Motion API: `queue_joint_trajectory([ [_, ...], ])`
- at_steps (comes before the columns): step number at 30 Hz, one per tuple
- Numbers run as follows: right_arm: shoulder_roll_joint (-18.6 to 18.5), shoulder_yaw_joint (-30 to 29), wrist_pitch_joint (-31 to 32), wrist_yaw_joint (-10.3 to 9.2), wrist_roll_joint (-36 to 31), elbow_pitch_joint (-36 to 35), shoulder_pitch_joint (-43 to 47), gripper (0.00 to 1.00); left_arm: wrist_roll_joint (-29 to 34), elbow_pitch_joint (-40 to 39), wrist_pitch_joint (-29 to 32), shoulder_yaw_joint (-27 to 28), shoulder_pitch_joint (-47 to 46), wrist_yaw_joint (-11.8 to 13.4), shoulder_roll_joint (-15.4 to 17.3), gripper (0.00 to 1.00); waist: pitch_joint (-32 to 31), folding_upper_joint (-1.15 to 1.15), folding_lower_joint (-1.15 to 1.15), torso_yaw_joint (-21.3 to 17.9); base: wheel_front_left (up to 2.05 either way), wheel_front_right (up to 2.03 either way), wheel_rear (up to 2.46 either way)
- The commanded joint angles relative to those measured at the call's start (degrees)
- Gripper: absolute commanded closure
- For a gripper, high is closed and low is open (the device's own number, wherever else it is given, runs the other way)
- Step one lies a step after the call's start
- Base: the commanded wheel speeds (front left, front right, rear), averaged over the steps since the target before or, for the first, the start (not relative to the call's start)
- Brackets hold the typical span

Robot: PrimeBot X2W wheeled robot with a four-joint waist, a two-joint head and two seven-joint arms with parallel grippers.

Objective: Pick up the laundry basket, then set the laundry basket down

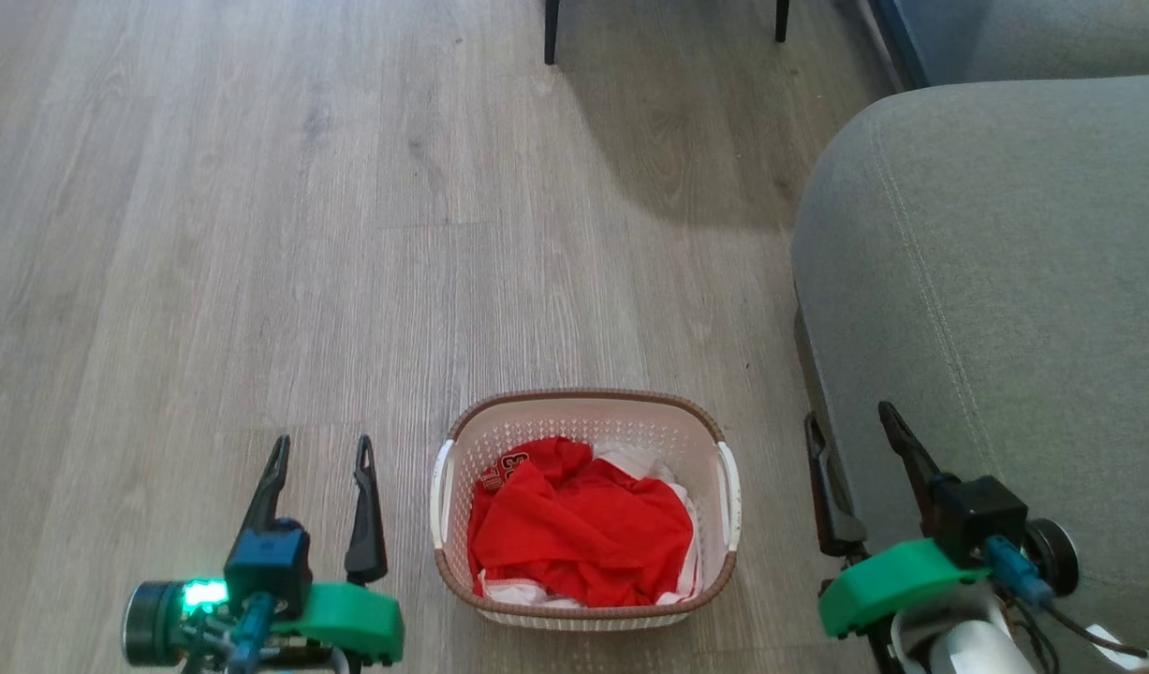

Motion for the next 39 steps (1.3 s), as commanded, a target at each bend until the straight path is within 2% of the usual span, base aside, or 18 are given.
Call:
queue_joint_trajectory([
  [1,-0.59,1.58,-0.7,-0.09,-0.6,-2.16,-2.01,0.0,0.75,-2.08,-0.58,1.5,-1.67,0.23,-0.17,0.0,0.02,0.0,0.0,-0.01,0.0,0.0,0.0],
  [26,-0.59,1.38,-0.7,-0.09,-0.5,-1.96,-2.08,0.0,1.58,-1.34,-0.58,2.38,-1.76,-1.22,-1.31,0.0,1.09,0.0,0.0,-0.03,0.0,0.0,0.0],
  [39,-0.59,1.67,-0.7,-0.09,-1.0,1.76,-5.14,0.0,-0.49,2.57,-0.58,2.18,-5.34,-3.41,-1.89,0.0,6.82,0.0,0.0,0.1,0.0,0.0,0.0],
])
